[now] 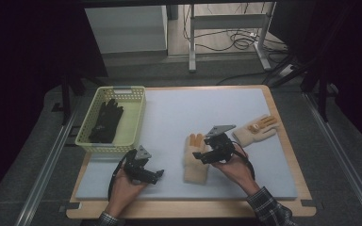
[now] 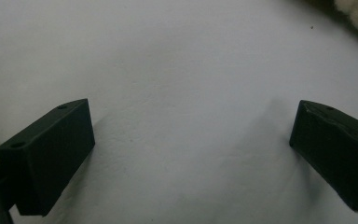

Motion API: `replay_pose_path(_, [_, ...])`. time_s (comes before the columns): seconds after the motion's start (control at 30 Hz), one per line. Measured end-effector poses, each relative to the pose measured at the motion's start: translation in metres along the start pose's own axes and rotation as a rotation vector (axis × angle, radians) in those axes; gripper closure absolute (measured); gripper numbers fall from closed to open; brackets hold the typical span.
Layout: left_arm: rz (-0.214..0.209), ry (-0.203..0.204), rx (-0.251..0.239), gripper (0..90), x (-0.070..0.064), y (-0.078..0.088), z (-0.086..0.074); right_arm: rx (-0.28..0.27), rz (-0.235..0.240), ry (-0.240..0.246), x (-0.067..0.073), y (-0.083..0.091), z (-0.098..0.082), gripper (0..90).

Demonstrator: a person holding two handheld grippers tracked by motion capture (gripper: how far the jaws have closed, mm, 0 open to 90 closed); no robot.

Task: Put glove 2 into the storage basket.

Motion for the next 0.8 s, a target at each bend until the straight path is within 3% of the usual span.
replay_pose_path(0.23, [-0.001, 0.002, 0.0, 0.1, 0.0, 0.0, 0.0, 0.018, -0.074, -0.019, -0.027, 0.008, -0.021, 45.3])
replay_pose_path(0.5, [0.0, 0.003, 0.0, 0.2, 0.0, 0.0, 0.0, 0.003, -0.153, -0.075, -0.06, 0.019, -0.036, 52.9])
replay_pose_path(0.63, [0.0, 0.003, 0.0, 0.2, 0.0, 0.0, 0.0, 0.004, -0.2, -0.11, -0.086, 0.031, -0.042, 54.8])
replay_pose_path(0.8, [0.0, 0.002, -0.001, 0.2, 0.0, 0.0, 0.0, 0.009, -0.298, -0.169, -0.126, 0.046, -0.052, 55.6])
Point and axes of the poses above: each handheld gripper's, and its own axes: y roughly backward along the jaws, z roughly out of its top, x roughly to its left, the point moved 6 cm from there along -y, roughly forward along the jaws, and after that the axes turned 5 degrees about -z, right-handed, at the moved point
